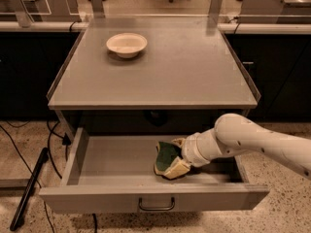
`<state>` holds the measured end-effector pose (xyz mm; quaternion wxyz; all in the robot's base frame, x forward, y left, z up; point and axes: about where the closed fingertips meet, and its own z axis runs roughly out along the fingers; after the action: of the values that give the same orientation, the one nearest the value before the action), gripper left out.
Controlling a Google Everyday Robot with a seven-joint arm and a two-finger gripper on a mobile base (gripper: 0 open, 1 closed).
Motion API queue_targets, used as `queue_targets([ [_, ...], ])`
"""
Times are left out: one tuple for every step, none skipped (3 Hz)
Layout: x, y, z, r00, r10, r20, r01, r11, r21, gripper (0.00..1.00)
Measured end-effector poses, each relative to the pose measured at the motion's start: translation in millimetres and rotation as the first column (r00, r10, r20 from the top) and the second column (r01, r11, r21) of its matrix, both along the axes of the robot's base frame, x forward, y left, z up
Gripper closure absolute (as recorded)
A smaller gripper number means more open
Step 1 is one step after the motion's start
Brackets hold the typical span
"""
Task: Place sponge into top drawer
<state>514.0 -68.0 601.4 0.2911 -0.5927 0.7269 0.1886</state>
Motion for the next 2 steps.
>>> queue_targets([
  [0.0, 0.0, 0.0, 1.0, 0.0, 0.0, 0.0, 1.0, 0.0, 0.03],
  [0.0, 0.1, 0.0, 1.0, 0.0, 0.0, 0.0, 1.0, 0.0, 0.0],
])
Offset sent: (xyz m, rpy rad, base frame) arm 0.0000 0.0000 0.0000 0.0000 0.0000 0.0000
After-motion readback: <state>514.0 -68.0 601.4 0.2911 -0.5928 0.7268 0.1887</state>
